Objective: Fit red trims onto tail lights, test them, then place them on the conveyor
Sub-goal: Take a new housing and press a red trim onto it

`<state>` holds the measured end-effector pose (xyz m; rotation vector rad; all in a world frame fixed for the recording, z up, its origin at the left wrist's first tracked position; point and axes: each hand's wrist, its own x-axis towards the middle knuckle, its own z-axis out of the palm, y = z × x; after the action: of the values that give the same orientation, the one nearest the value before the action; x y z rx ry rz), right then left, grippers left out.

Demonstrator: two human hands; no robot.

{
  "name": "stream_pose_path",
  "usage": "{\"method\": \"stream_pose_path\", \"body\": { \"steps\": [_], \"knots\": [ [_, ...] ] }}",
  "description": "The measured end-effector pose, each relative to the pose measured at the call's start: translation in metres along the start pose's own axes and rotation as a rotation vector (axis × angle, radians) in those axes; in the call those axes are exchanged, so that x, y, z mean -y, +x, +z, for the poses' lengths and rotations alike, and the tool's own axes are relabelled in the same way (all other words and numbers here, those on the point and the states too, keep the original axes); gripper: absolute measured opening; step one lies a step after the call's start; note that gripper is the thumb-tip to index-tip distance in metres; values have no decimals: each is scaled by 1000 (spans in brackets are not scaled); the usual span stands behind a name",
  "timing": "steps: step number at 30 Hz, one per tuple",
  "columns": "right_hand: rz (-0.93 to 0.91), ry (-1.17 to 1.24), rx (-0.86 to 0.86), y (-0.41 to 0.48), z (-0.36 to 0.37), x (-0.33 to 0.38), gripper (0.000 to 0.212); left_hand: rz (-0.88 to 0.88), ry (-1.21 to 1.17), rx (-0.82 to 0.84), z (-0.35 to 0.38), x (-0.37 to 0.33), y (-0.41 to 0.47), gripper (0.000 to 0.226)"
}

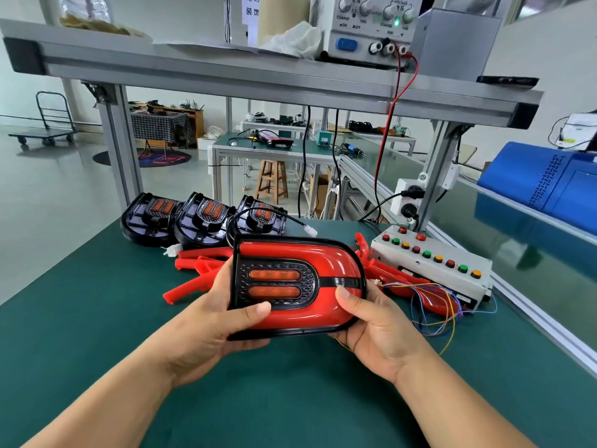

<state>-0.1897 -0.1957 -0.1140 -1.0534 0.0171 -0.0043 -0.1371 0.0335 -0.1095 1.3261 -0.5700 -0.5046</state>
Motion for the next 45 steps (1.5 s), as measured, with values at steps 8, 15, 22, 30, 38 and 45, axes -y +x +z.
{"method": "stream_pose_path", "body": {
  "steps": [8, 15, 22, 30, 38, 45],
  "knots": [
    [0, 41, 4, 2, -6, -2, 24, 86, 53, 19, 1, 6, 2, 68],
    [-77, -30, -10, 3, -1, -6, 41, 109, 90, -26, 1, 6, 4, 76],
    [-98, -124, -169, 7, 3, -7, 66, 87, 95, 26, 6, 6, 4, 77],
    [-84, -91, -237, 9, 4, -8, 65, 121, 146, -40, 13, 8, 4, 75],
    [-157, -32, -220, 11, 6, -9, 51, 182, 224, -80, 12, 7, 6, 74],
    [-214, -69, -246, 6, 10, -8, 62, 188, 267, -57, 13, 1, 4, 70]
  ]
}}
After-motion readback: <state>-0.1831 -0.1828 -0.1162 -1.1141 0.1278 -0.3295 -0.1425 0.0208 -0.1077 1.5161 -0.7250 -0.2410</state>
